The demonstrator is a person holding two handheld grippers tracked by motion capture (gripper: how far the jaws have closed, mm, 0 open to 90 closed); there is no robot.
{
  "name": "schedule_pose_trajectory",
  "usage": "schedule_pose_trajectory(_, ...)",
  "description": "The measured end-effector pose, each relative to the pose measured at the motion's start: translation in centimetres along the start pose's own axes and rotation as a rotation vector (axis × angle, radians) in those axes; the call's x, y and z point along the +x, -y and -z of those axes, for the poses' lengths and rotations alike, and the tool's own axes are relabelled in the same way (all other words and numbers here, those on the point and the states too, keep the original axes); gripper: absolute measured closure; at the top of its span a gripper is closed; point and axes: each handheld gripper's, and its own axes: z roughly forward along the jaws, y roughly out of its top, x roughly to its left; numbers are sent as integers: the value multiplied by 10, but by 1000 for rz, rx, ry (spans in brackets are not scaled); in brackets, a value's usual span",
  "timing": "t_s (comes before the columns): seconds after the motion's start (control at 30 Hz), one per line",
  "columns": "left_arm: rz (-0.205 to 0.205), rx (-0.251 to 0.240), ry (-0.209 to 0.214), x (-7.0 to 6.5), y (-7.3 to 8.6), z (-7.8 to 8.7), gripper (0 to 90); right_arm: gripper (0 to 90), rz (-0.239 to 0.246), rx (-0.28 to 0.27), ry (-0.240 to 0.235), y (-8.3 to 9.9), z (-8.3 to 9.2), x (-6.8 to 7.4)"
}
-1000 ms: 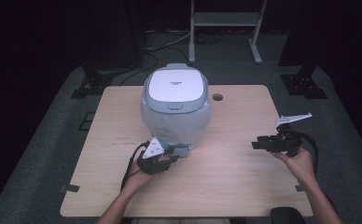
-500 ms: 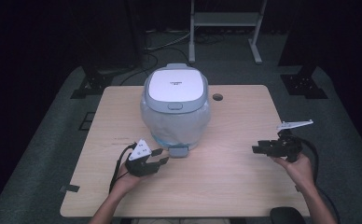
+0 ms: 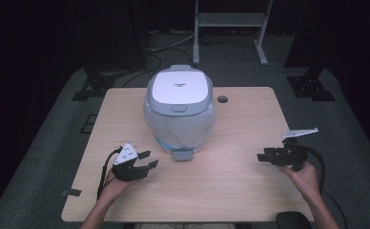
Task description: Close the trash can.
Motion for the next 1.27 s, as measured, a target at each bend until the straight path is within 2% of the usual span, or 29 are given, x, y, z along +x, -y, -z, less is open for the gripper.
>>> schedule_pose_trajectory(0.43,30,-23,-46,13,10,24,393,431,23,-8,20,7,1,7)
schedule_pose_trajectory(0.63,46,-35,-62,18,16,33,379,429,31,-18,21,10,0,10)
schedule_pose_trajectory(1.03,84,-38,-86,23,32,45,329,408,33,-41,27,20,2,12)
schedule_pose_trajectory(1.27,88,-38,-84,23,37,46,312,388,39,-68,24,24,2,15)
